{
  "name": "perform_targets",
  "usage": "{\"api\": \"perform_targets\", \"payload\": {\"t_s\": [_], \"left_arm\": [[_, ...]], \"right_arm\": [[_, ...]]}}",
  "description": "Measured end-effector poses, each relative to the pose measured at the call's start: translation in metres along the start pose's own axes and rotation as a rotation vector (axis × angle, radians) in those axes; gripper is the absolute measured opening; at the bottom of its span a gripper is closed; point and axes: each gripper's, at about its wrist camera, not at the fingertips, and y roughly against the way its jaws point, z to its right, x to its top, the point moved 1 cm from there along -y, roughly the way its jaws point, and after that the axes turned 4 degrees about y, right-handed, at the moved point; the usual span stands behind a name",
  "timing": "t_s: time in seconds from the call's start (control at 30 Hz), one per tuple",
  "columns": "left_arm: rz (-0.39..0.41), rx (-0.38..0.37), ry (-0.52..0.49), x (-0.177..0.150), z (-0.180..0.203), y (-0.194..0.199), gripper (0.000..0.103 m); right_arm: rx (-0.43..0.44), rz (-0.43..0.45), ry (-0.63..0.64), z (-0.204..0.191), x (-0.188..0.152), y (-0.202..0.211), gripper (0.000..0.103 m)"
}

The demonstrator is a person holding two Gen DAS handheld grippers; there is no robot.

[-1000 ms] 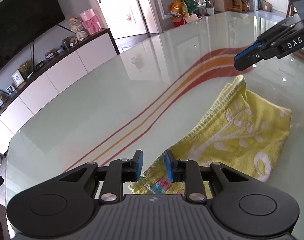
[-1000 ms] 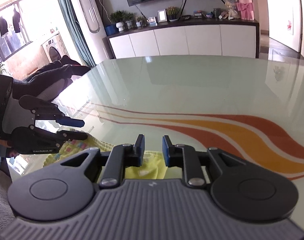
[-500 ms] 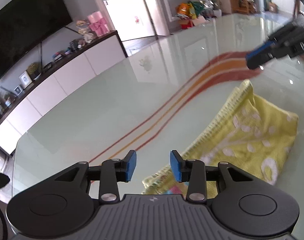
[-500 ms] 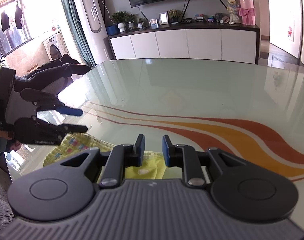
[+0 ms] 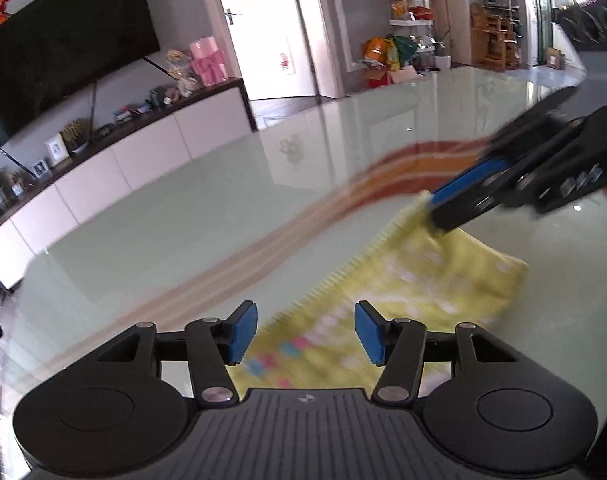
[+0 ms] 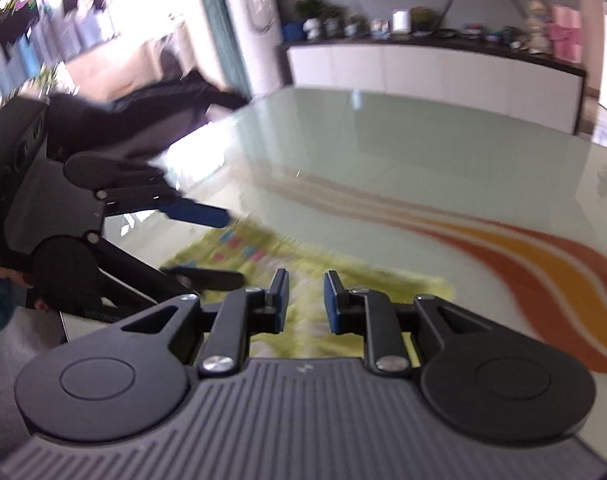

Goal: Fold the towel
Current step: 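Open both tools and release the half-folded towel on the table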

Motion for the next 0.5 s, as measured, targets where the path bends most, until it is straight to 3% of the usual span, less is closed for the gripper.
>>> {"api": "perform_targets", "payload": {"t_s": [0.17,0.37,0.5], "left_arm": [[-0.033,0.001,0.016,-0.010,-0.001,-0.020,0.058],[-0.067,-0.073,0.098,-0.016,-0.027,-0.031,0.059],[-0.065,-0.071,0.100,-0.019,-0.027,-0.032,0.060]], "right_arm": [[-0.062,-0.045,-0.037,0.018,-0.006,-0.026,0.019],[-0.116,-0.034,-0.139,0.051,-0.012,-0.018,0.014],[-0.135,-0.040,-0.143,0.053,-0.011,-0.018,0.013]]}}
